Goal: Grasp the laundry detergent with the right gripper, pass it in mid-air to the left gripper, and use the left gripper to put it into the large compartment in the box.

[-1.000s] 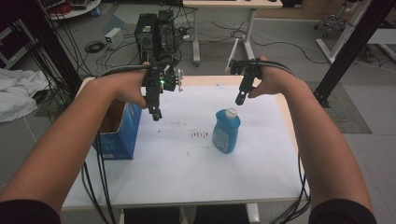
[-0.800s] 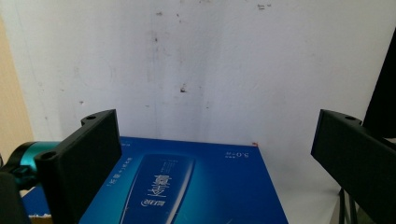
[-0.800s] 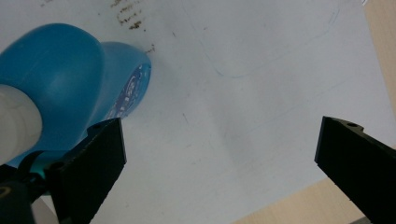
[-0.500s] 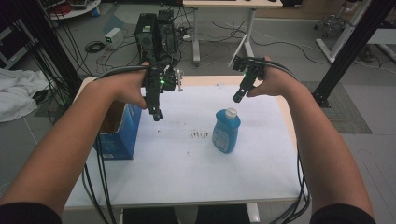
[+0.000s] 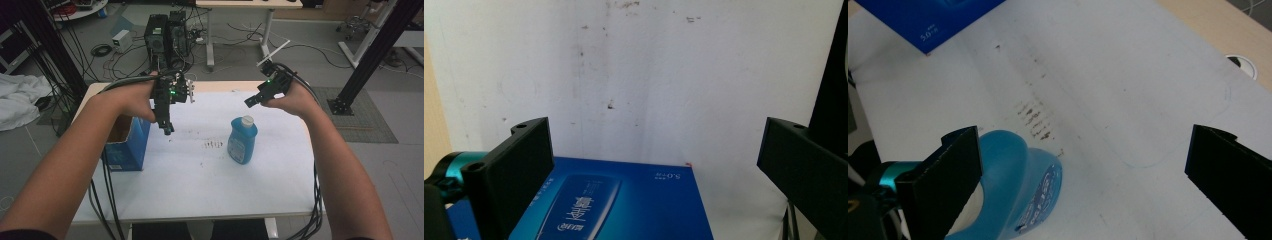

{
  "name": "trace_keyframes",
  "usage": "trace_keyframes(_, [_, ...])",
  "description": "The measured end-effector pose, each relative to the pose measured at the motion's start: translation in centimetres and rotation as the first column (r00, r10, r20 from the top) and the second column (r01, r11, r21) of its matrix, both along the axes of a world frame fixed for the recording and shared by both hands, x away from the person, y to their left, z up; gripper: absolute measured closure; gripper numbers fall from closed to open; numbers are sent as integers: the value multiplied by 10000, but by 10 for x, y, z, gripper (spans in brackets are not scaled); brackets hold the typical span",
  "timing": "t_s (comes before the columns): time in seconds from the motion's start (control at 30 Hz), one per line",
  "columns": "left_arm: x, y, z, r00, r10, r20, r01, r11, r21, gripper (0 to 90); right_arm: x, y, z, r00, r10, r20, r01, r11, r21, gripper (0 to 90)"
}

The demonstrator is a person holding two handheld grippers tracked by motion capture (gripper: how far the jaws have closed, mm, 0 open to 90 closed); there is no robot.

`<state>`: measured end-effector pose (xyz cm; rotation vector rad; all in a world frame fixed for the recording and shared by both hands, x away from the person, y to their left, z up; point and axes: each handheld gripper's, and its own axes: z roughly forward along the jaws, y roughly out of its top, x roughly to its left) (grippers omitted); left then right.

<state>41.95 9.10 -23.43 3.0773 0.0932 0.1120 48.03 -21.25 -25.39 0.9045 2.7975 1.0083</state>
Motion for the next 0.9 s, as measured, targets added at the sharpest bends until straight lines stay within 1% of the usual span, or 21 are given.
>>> trace_keyframes(0.1, [-3,-1,-1,10000,-43,-1,43,10000,-24,16,-3,-10,-4,9992,-321,217,314,9989,341,10])
trace_keyframes(0.2, [-5,-1,0,9999,-104,15,104,9999,-19,16,-8,-22,-9,9976,-657,199,645,9964,552,10])
trace_keyframes(0.37, [-6,-3,0,9999,-155,22,155,9999,-11,16,-22,-50,-16,9930,-1130,344,1096,9901,872,10])
trace_keyframes(0.4, [-6,-3,0,9999,-155,22,155,9999,-11,16,-22,-50,-16,9930,-1130,344,1096,9901,872,10])
trace_keyframes(0.43, [-6,-3,0,9998,-174,48,174,9998,-69,16,-25,-55,-18,9920,-1221,335,1186,9887,915,10])
trace_keyframes(0.47, [-7,-4,0,9998,-200,57,201,9998,-69,16,-33,-69,-22,9894,-1391,408,1347,9862,962,10])
trace_keyframes(0.5, [-7,-4,0,9997,-222,48,222,9997,-55,16,-33,-69,-22,9894,-1391,408,1347,9862,962,10])
trace_keyframes(0.53, [-7,-5,1,9996,-272,42,272,9996,-14,16,-36,-73,-23,9888,-1433,419,1385,9852,1006,10])
trace_keyframes(0.6, [-8,-5,0,9997,-254,63,254,9997,-52,16,-45,-84,-27,9862,-1569,533,1509,9832,1028,10])
trace_keyframes(0.67, [-9,-5,1,9996,-278,102,278,9996,-20,16,-57,-96,-32,9848,-1627,600,1550,9810,1169,10])
trace_keyframes(0.7, [-9,-4,1,9995,-290,109,290,9996,-40,16,-62,-100,-35,9834,-1663,724,1572,9806,1170,10])
trace_keyframes(0.73, [-10,-4,1,9995,-302,132,303,9995,-61,16,-67,-103,-37,9826,-1700,749,1606,9801,1167,10])
trace_keyframes(0.77, [-10,-4,1,9995,-302,132,303,9995,-61,16,-67,-103,-37,9826,-1700,749,1606,9801,1167,10])
trace_keyframes(0.8, [-11,-3,3,9994,-309,143,311,9995,-88,16,-75,-106,-41,9828,-1671,791,1567,9800,1227,10])
trace_keyframes(0.83, [-11,-3,3,9994,-327,146,328,9994,-81,16,-87,-108,-49,9820,-1646,930,1531,9810,1192,10])
trace_keyframes(0.9, [-12,-3,3,9992,-348,171,350,9993,-142,16,-99,-108,-59,9831,-1585,913,1467,9813,1243,10])
